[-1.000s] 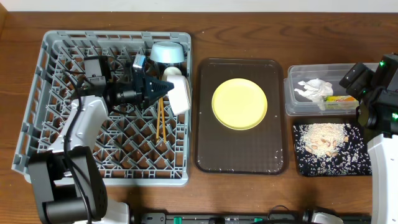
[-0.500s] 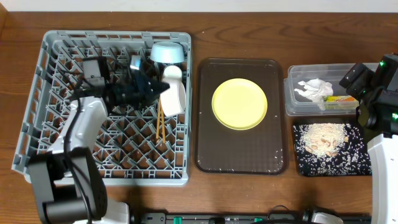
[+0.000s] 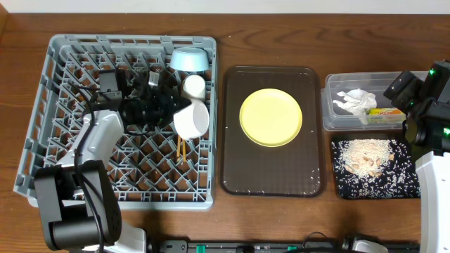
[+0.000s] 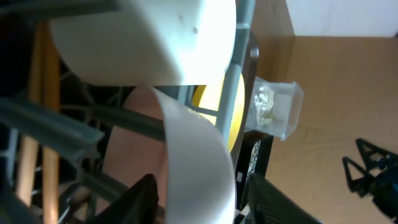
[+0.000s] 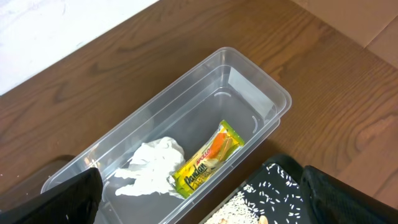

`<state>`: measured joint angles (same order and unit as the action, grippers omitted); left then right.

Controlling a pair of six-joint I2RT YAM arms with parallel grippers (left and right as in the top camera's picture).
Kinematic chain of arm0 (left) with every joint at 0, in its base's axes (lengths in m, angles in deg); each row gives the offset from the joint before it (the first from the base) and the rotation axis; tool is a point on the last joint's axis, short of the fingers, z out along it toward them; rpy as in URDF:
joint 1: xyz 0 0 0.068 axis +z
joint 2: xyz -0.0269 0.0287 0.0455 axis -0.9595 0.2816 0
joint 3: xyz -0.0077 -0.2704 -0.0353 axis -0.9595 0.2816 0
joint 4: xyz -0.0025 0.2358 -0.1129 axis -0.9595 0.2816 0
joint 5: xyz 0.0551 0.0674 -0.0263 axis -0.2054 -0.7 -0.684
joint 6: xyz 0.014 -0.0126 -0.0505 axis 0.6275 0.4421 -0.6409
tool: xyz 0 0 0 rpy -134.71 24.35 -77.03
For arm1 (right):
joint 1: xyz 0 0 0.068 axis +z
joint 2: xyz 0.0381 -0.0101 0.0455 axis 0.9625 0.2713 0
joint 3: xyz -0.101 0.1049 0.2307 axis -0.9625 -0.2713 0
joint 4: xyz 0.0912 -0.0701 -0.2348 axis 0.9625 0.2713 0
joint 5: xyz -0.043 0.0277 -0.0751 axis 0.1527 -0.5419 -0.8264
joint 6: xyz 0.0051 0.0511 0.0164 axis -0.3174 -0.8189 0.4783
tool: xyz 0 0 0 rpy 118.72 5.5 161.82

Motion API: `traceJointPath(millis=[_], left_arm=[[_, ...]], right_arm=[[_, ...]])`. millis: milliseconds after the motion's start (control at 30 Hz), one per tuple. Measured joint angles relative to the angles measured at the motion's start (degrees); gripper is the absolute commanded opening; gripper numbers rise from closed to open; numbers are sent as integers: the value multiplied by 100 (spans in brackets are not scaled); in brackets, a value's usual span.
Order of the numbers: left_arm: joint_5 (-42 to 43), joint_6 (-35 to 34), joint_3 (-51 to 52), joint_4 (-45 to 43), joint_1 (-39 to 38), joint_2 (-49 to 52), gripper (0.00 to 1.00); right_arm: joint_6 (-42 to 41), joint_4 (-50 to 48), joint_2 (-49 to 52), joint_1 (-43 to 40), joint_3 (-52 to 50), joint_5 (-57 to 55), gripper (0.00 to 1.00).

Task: Sort waste into correct bins and load items into the dishwasher rack
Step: 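Lower the pink plate upright into the rack and release, then reach the left gripper back to the yellow plate on the tray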

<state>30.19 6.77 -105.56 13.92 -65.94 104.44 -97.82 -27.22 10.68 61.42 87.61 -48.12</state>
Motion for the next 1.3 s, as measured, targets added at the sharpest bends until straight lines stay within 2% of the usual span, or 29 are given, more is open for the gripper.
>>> traceJointPath(millis=[133,267,533,700,800,900,1133,1300], left_arm=[[-297,-2,2,114,103,-120,57],[-981,11,7,426,164,-452,61],[-2251,160,7,1082,162,-1338,61],[-2625,168,7,1259,-13,-1823,36],[-2723,190,7,1248,-431,-2009,24],[-2793,153,7,1097,-1043,-2041,7],[-3709,-118,9,356,-2811,-1923,6],[-4485,-201,9,-404,-3969,-1397,6]], right_arm=[[0,0,0,0,0,0,99],[0,0,0,0,0,0,99],[0,-2,0,0,0,0,99],[0,0,0,0,0,0,99],[0,-2,0,0,0,0,99],[0,0,0,0,0,0,99],[0,0,0,0,0,0,99],[0,0,0,0,0,0,99]])
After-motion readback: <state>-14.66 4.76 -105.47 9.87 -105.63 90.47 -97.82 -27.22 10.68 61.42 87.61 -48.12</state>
